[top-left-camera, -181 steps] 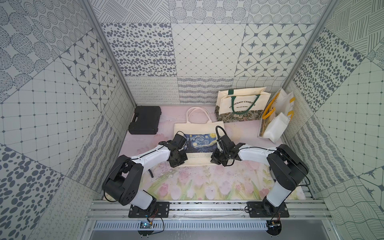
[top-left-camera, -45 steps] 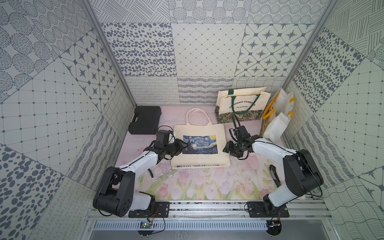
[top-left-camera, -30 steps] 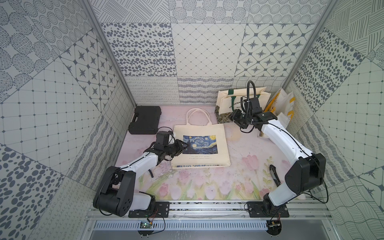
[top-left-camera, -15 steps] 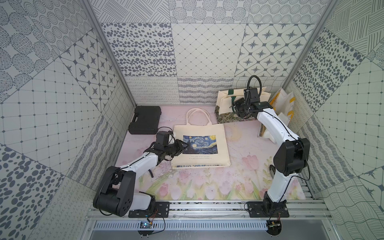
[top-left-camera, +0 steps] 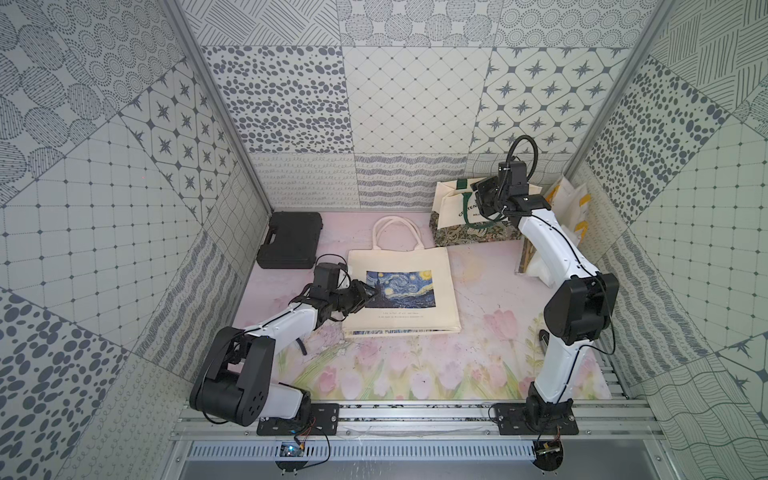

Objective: Put away the canvas bag
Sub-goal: Pick up the canvas bag from the center of the board.

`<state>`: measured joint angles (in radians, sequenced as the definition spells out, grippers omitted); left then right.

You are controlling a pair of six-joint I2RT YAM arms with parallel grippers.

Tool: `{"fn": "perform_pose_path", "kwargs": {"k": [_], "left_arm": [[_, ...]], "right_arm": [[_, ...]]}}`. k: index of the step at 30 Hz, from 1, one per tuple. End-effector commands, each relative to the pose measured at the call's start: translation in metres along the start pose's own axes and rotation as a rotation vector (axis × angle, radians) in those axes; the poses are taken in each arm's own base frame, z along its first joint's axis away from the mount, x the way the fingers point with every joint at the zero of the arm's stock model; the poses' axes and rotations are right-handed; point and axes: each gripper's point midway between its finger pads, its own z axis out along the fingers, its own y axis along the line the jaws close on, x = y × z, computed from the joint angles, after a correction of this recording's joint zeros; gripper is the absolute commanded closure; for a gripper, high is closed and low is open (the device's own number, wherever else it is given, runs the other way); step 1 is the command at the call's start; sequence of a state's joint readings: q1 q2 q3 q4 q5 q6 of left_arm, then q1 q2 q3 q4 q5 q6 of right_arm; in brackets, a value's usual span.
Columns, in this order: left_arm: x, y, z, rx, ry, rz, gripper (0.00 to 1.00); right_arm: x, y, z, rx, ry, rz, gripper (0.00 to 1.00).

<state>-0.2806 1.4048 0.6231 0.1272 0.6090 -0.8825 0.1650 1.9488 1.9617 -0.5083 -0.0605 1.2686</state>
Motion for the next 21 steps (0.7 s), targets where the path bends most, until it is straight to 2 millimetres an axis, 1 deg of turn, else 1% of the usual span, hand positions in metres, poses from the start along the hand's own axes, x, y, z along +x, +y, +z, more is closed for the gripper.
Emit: {"fn": "perform_pose_path", "kwargs": {"k": [1, 5, 8, 12, 14, 19, 21], "left_arm": [[-0.005, -0.016, 0.001, 0.065, 0.008, 0.051, 0.63], [-0.005, -0.015, 0.002, 0.065, 0.014, 0.049, 0.63], [-0.005, -0.015, 0.004, 0.064, 0.022, 0.046, 0.63], [-0.005, -0.015, 0.007, 0.065, 0.034, 0.043, 0.63], [-0.005, -0.015, 0.007, 0.065, 0.034, 0.043, 0.63], [-0.004, -0.015, 0.006, 0.066, 0.031, 0.046, 0.63], [-0.004, -0.015, 0.006, 0.066, 0.034, 0.045, 0.63]], "right_arm": [[-0.018, -0.01, 0.021, 0.025, -0.013, 0.027, 0.48], [-0.028, -0.012, 0.034, 0.07, -0.005, 0.013, 0.5], [-0.028, -0.015, 0.04, 0.102, 0.009, 0.016, 0.5], [-0.027, -0.011, 0.047, 0.087, 0.034, 0.043, 0.51], [-0.027, -0.003, 0.044, 0.065, 0.034, 0.028, 0.51], [-0.034, 0.018, 0.024, -0.012, -0.005, -0.007, 0.51], [-0.032, 0.022, 0.019, -0.029, 0.011, -0.005, 0.52]]}}
